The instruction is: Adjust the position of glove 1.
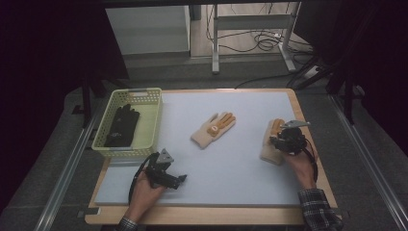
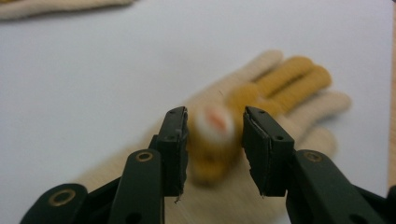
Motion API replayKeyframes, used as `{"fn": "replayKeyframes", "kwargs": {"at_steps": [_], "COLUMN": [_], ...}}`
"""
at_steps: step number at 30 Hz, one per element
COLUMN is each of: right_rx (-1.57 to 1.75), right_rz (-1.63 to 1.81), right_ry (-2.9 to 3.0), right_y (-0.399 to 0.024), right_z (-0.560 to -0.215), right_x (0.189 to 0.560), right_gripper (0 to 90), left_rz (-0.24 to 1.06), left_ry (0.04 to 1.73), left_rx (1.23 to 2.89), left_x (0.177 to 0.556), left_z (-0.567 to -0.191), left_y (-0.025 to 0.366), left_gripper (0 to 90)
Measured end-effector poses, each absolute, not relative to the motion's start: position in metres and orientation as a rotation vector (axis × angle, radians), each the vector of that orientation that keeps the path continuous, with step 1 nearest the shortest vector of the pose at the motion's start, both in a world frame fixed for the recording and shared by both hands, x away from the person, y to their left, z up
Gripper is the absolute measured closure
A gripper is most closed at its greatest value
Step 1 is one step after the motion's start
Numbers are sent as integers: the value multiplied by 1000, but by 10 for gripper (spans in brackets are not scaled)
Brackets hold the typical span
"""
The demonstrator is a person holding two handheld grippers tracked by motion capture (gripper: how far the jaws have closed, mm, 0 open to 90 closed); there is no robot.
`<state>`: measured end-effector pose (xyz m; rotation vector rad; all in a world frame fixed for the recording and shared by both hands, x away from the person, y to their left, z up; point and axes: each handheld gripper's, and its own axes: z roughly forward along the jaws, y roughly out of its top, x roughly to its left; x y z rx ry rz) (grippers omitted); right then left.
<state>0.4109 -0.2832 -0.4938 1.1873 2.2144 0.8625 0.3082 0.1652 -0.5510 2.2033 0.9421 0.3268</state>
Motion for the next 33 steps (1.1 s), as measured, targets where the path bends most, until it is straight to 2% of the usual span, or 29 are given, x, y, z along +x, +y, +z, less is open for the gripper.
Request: {"fn": "replayKeyframes", "kwargs": {"at_steps": [2,4,9,12,18,19,22,23,28,33], "right_rx": [1185,1166,1246,1315,1397,1402,1422,1420,1383,1310], "right_rz": [873,854,846,813,791,791,873,876,845,874], "right_ry": [2228,2225,2149,2112,2113,2123,2128,2128,2128,2136], "right_y": [-277,-275,-292,-310,-324,-324,-323,-322,-316,-304], "right_z": [-493,-490,-483,-488,-507,-511,-515,-516,-507,-482], "right_x": [413,413,410,409,411,411,409,409,406,401], "right_gripper": [542,542,653,666,543,564,807,833,856,852], "left_rz": [327,327,327,326,326,326,326,326,326,326], "left_ry": [942,942,942,942,942,942,942,942,942,942], "left_rx": [2203,2203,2204,2203,2203,2203,2203,2203,2203,2203], "left_x": [308,308,308,308,308,308,308,308,308,308], "left_z": [-551,-551,-551,-551,-551,-551,-551,-551,-551,-551], "left_y": [165,165,165,165,165,165,165,165,165,165], "left_gripper": [9,9,9,9,9,9,9,9,9,9]}}
